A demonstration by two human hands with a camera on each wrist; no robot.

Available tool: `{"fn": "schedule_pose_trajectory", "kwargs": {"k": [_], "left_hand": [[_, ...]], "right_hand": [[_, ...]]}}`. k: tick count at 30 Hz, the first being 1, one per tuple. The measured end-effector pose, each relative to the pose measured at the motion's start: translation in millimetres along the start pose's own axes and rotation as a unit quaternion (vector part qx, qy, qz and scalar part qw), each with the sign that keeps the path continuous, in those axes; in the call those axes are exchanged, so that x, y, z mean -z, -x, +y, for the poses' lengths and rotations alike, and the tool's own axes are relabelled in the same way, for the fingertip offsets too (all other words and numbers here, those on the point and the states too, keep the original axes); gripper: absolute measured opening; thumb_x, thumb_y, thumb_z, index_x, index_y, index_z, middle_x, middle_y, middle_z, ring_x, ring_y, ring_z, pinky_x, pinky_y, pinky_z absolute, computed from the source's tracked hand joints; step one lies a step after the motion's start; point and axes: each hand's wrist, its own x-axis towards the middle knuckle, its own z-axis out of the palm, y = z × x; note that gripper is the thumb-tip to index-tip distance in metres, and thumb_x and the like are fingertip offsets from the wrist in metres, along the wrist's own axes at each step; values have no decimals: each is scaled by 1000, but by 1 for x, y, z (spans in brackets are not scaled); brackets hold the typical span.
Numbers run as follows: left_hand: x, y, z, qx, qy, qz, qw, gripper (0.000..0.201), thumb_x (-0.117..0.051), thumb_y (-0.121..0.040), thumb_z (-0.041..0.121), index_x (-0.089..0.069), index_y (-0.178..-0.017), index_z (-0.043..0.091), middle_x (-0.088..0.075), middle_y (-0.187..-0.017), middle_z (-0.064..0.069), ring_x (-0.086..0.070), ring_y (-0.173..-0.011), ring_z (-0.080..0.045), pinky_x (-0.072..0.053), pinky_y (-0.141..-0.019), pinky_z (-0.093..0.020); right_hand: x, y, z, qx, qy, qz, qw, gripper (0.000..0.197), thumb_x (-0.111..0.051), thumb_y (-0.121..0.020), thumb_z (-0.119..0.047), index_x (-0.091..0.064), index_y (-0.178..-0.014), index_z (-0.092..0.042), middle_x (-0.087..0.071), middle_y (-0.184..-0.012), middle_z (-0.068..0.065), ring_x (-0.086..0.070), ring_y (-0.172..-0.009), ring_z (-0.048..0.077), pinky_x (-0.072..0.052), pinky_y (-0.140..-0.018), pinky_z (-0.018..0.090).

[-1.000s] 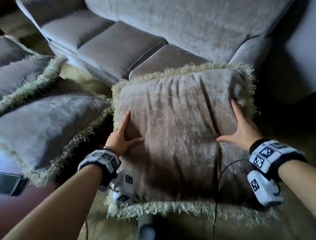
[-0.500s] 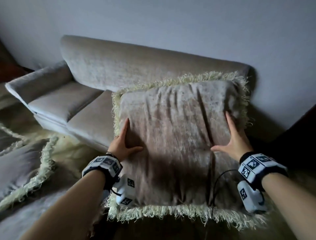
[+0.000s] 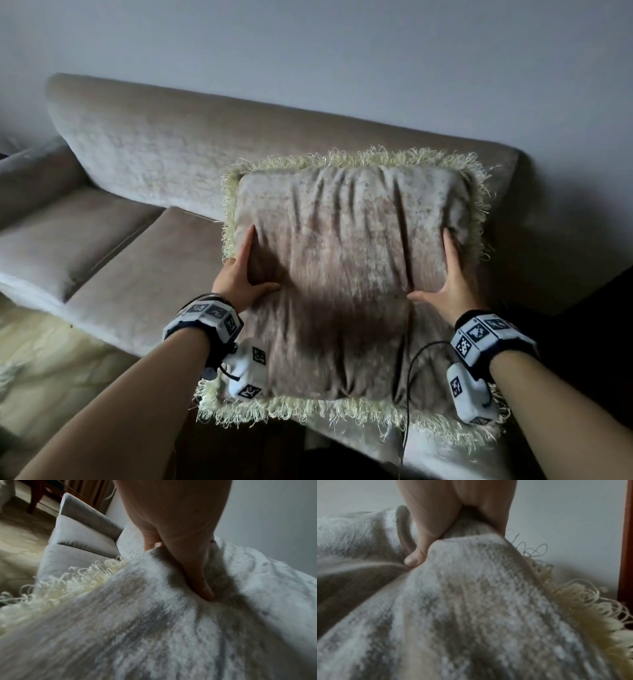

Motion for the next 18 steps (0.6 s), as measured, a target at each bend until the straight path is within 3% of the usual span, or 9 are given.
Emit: {"fn": "schedule_pose_trajectory", "kwargs": {"k": [5,9,12,16,18], "left_hand": [[-48,-127,-7,13,1,-37,999,117,-83,-63,28,-1,-147,31,-58,-107,-18,-55,-94,-33,-41,-76,-31],[-90,-200,-5,28,7,-58,998,116,-83,-63,28,-2,-146,34,-52,-119,-18,-51,-108,-34,-43,-89,-37],[-117,-242,-4,39,5,-80,996,116,-83,-63,32,0,-145,39,-49,-125,-19,-48,-113,-35,-42,-96,-41],[-152,-279,1,48,-5,-103,993,116,-81,-63,36,5,-139,52,-50,-118,-18,-50,-110,-37,-43,-97,-48],[-169,-292,2,50,-22,-111,992,116,-80,-65,38,10,-135,58,-50,-113,-17,-53,-105,-37,-44,-94,-50]], "right_hand": [[-10,-116,28,-52,-1,14,999,120,-76,-66,9,-2,-148,-38,-7,-158,-4,-9,-143,12,-13,-115,40],[-11,-182,59,-75,35,49,995,117,-77,-67,6,-4,-149,-34,-9,-158,-2,-12,-144,18,-16,-115,37],[-13,-216,89,-90,80,80,990,122,-82,-64,-4,0,-146,-44,-7,-159,-2,-14,-144,22,-20,-112,38],[-11,-249,123,-107,132,106,980,125,-84,-61,-18,6,-138,-58,-3,-159,5,-15,-144,26,-21,-114,40],[-9,-262,138,-123,142,125,974,124,-85,-59,-19,0,-143,-51,-3,-158,11,-16,-144,31,-24,-115,46]]}}
